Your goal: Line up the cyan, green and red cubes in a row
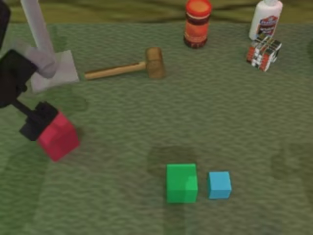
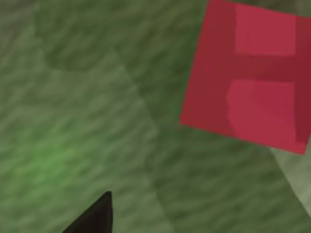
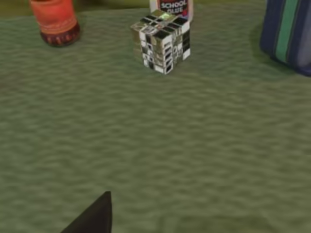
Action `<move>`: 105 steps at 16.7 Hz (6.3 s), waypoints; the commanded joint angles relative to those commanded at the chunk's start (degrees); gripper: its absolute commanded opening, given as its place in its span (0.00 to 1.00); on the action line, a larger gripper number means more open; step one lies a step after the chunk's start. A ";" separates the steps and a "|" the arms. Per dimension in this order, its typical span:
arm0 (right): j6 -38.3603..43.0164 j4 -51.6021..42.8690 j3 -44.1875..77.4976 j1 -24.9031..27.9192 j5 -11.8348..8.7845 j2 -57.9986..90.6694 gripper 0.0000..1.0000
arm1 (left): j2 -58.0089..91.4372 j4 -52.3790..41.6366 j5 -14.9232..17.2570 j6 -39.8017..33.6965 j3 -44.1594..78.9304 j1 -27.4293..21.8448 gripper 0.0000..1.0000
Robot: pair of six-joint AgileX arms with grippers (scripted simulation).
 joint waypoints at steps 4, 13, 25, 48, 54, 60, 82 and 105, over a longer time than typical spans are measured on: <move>-5.21 10.24 -11.77 -5.85 -3.53 -13.21 1.00 | 14.71 -8.08 0.11 5.06 11.69 -1.30 1.00; -8.30 18.75 -18.83 -9.88 -7.22 -22.89 1.00 | 24.93 -13.44 0.34 8.69 20.44 -2.24 1.00; -8.30 18.75 -18.83 -9.88 -7.22 -22.89 1.00 | 32.16 3.98 0.39 8.89 10.46 -2.13 1.00; -8.30 18.75 -18.83 -9.88 -7.22 -22.89 1.00 | 32.62 4.81 0.39 8.90 9.88 -2.13 0.00; -8.30 18.75 -18.83 -9.88 -7.22 -22.89 1.00 | 31.62 3.44 0.62 8.81 10.62 -2.05 0.00; -8.30 18.75 -18.83 -9.88 -7.22 -22.89 1.00 | 26.91 -7.93 0.58 8.67 16.61 -1.19 0.00; -8.30 18.75 -18.83 -9.88 -7.22 -22.89 1.00 | 15.57 -10.94 0.39 22.76 8.76 -29.88 0.00; -8.30 18.75 -18.83 -9.88 -7.22 -22.89 1.00 | 22.16 4.20 0.42 22.66 0.21 -30.08 0.68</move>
